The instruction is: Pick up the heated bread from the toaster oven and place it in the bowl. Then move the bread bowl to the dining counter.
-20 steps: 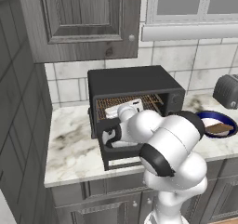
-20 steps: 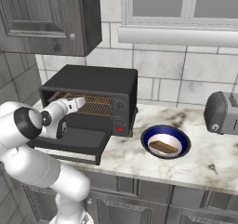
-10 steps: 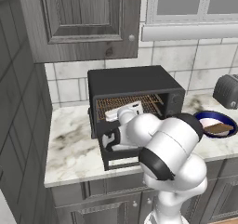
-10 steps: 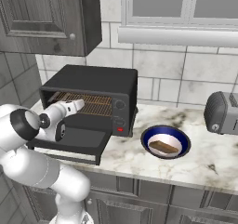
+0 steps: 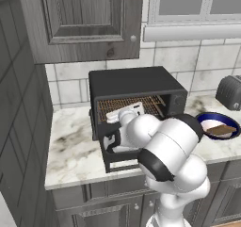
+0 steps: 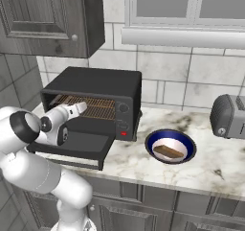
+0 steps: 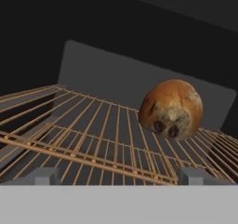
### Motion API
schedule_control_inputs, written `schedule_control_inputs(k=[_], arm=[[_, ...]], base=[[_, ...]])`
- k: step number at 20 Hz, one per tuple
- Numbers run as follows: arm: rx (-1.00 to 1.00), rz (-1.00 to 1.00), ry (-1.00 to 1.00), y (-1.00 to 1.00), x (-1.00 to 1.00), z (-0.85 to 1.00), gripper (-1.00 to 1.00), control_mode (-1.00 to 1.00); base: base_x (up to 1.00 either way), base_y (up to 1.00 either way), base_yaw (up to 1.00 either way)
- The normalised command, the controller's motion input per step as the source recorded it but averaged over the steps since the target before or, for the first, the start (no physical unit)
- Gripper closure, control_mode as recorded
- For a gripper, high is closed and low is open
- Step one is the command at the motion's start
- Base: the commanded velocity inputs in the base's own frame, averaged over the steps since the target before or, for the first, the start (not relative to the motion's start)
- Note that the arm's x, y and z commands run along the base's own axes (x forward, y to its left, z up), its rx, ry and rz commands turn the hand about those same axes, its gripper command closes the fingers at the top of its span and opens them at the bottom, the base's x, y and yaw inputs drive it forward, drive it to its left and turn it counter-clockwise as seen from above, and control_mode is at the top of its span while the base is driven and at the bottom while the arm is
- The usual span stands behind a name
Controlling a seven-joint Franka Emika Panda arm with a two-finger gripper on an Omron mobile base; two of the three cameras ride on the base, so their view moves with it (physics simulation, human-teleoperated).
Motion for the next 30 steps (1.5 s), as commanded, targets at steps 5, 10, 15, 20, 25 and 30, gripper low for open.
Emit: schedule_control_inputs(k=[5, 10, 15, 20, 25, 30], arm=[[-0.07, 0.0, -0.02, 0.0, 0.0, -0.28, -1.0, -1.0], [-0.04, 0.0, -0.03, 0.0, 0.03, -0.14, -1.0, -1.0], [0.0, -0.01, -0.04, 0.0, 0.24, 0.0, -1.0, -1.0], [0.0, -0.01, -0.03, 0.0, 0.3, 0.0, -1.0, -1.0], [0.0, 0.0, -0.12, 0.0, 0.16, 0.04, -1.0, -1.0], [0.0, 0.0, -0.14, 0.0, 0.0, 0.01, -1.0, -1.0]], base=[[0.0, 0.0, 0.0], [0.0, 0.0, 0.0], [0.0, 0.0, 0.0], [0.0, 0.0, 0.0], [0.0, 0.0, 0.0], [0.0, 0.0, 0.0]])
